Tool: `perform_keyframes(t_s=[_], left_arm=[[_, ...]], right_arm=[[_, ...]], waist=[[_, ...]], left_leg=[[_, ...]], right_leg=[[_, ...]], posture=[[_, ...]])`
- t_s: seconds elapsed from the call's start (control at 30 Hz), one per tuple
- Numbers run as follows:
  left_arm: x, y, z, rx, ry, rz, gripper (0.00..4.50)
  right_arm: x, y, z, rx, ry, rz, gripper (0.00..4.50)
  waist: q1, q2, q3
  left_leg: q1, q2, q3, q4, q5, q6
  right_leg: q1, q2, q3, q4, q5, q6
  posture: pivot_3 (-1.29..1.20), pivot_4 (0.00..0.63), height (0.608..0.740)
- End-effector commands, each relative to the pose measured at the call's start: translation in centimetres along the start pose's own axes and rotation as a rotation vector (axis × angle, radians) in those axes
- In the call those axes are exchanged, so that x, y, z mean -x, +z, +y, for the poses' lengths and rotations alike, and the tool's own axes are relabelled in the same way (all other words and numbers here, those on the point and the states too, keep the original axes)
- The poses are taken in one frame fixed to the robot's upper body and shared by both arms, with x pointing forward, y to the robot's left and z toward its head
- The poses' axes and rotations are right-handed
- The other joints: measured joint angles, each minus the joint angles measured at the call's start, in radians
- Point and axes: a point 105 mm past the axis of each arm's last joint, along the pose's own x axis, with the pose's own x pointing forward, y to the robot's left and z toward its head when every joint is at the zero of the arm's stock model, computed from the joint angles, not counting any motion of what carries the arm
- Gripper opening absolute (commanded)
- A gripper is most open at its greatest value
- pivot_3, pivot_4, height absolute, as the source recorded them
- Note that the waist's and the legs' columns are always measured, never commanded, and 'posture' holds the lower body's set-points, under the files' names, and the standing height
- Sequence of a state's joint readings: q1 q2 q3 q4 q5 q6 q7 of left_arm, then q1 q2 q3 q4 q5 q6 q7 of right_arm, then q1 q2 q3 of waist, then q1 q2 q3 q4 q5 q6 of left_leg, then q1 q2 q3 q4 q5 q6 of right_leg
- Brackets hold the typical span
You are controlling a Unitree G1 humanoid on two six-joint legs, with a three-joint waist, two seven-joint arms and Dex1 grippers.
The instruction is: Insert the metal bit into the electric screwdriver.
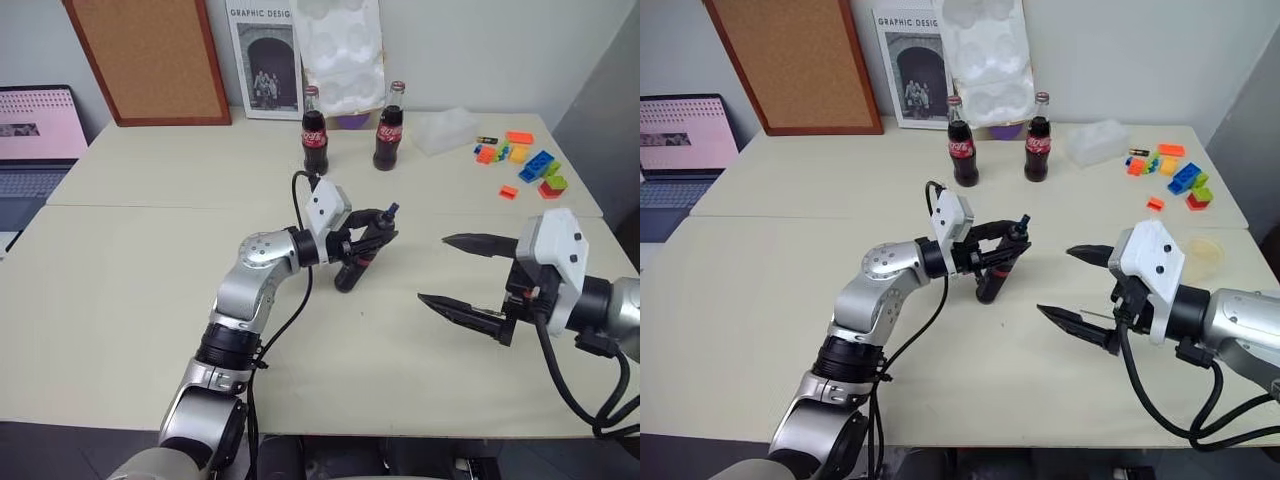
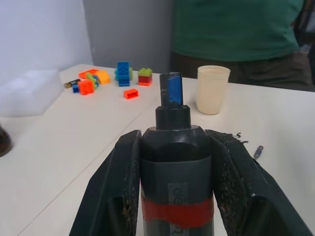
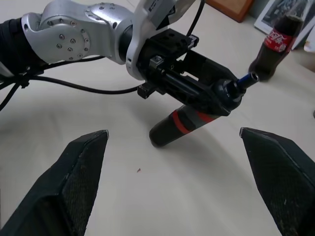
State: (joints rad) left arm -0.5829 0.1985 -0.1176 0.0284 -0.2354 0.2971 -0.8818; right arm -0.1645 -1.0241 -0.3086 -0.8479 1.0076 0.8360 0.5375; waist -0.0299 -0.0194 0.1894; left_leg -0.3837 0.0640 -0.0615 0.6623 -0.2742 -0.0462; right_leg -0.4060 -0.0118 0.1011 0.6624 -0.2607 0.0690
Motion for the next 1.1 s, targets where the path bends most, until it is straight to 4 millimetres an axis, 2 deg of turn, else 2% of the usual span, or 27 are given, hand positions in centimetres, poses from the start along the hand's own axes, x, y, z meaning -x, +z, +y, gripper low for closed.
perform_keyframes(t_s=[0.03,0.43,0.53,0.7,0.87,0.93,1.1], left_arm=[[1.1,-0.4,-0.3,-0.032,0.058,-0.004,1.65],[5.3,-0.6,-0.7,0.050,0.185,0.036,1.65],[5.7,-0.7,-1.2,0.067,0.180,0.040,1.65],[5.7,-0.5,-1.4,0.089,0.192,0.021,1.64],[5.2,0.9,-1.6,0.034,0.182,-0.029,1.64],[4.6,1.7,-1.7,0.002,0.169,-0.050,1.64],[2.2,4.5,-1.8,-0.074,0.146,-0.166,1.64]], right_arm=[[0.0,0.7,-0.1,0.033,-0.002,-0.020,4.50],[0.2,1.9,1.3,0.037,0.131,-0.065,4.50],[0.3,2.0,1.4,0.038,0.148,-0.067,4.50],[0.3,2.0,1.1,0.052,0.150,-0.065,4.50],[0.8,0.9,-0.1,0.057,0.100,-0.001,4.50],[1.2,0.0,-1.1,0.059,0.061,0.053,4.50],[2.3,-3.8,-4.2,0.022,-0.055,0.282,4.50]], waist=[[0.000,0.000,0.000],[-0.002,0.000,-0.001],[-0.002,0.001,-0.001],[-0.001,0.001,-0.001],[0.000,0.001,-0.001],[0.001,0.001,-0.001],[0.004,0.000,0.000]], left_leg=[[0.000,0.000,0.000,0.000,0.000,0.000],[0.002,0.000,0.000,0.000,0.000,0.000],[0.002,0.001,0.000,0.000,0.000,0.000],[0.002,0.000,0.000,0.000,0.000,0.000],[0.002,0.000,0.000,0.000,0.000,0.000],[0.001,0.000,0.000,0.000,0.000,0.000],[0.001,0.000,0.001,0.000,0.000,0.000]], right_leg=[[0.000,0.000,0.000,0.000,0.000,0.000],[0.001,0.000,0.000,0.001,-0.001,0.001],[0.001,0.000,0.000,0.001,-0.001,0.001],[0.001,0.000,0.000,0.000,-0.001,0.002],[0.001,0.000,0.000,0.000,-0.001,0.001],[0.001,0.000,0.000,0.000,-0.001,0.001],[0.001,0.000,0.000,-0.001,-0.001,0.001]], posture=[[0.00,0.150,0.740],[0.00,0.150,0.740],[0.00,0.150,0.740],[0.00,0.150,0.740],[0.00,0.150,0.740],[0.00,0.150,0.740],[0.00,0.150,0.740]])
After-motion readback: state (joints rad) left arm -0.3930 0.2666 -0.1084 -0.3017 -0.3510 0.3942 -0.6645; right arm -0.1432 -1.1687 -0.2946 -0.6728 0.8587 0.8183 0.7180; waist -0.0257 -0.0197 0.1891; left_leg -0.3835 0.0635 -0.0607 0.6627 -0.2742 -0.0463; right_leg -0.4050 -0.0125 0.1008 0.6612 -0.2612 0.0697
